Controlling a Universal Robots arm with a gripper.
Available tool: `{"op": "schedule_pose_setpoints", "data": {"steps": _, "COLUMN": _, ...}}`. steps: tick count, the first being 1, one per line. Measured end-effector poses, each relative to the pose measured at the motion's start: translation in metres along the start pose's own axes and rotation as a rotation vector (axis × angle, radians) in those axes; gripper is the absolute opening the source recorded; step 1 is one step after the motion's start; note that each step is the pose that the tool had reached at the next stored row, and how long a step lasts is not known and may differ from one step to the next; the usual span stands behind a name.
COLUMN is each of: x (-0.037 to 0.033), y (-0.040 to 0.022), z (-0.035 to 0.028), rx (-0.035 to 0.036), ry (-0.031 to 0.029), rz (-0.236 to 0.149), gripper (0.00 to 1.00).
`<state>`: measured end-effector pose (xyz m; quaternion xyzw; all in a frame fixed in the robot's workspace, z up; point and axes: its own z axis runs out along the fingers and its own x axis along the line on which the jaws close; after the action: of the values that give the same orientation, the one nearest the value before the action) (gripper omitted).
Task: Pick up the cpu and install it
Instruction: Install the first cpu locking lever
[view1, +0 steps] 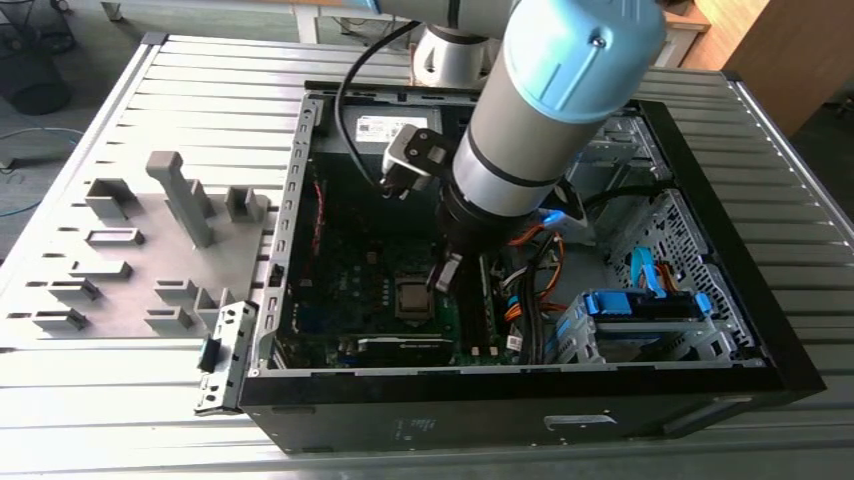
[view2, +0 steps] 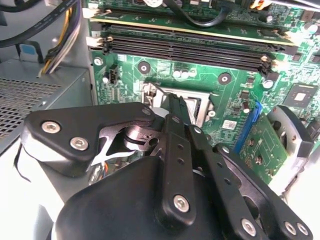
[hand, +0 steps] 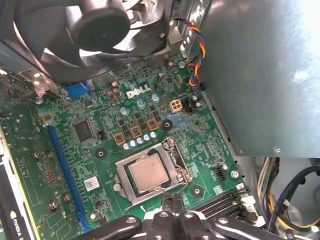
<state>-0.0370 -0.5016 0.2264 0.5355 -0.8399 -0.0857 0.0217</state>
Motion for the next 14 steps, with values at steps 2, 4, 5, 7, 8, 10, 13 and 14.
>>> {"op": "schedule_pose_setpoints", "data": {"steps": 2, "x": 0.0013, "y": -0.0007, "z": 0.002, "rx": 0.0, "ry": 0.0002, "rz": 0.0, "gripper": 0.11}}
{"op": "schedule_pose_setpoints", "data": {"steps": 4, "x": 0.0026, "y": -0.0013, "z": 0.0038, "rx": 0.0002, "ry": 0.0005, "rz": 0.0, "gripper": 0.11}}
{"op": "schedule_pose_setpoints", "data": {"steps": 5, "x": 0.0031, "y": -0.0015, "z": 0.0045, "rx": 0.0003, "ry": 0.0007, "rz": 0.0, "gripper": 0.11}}
{"op": "schedule_pose_setpoints", "data": {"steps": 7, "x": 0.004, "y": -0.0018, "z": 0.0058, "rx": 0.0009, "ry": 0.002, "rz": 0.0, "gripper": 0.11}}
{"op": "schedule_pose_setpoints", "data": {"steps": 8, "x": 0.0045, "y": -0.0019, "z": 0.0063, "rx": 0.0014, "ry": 0.0029, "rz": 0.0, "gripper": 0.11}}
{"op": "schedule_pose_setpoints", "data": {"steps": 10, "x": 0.0055, "y": -0.0019, "z": 0.0073, "rx": 0.0026, "ry": 0.0056, "rz": 0.001, "gripper": 0.11}}
{"op": "schedule_pose_setpoints", "data": {"steps": 13, "x": 0.0068, "y": -0.0017, "z": 0.0086, "rx": 0.0055, "ry": 0.0117, "rz": 0.002, "gripper": 0.11}}
{"op": "schedule_pose_setpoints", "data": {"steps": 14, "x": 0.0072, "y": -0.0016, "z": 0.009, "rx": 0.0066, "ry": 0.0139, "rz": 0.002, "gripper": 0.11}}
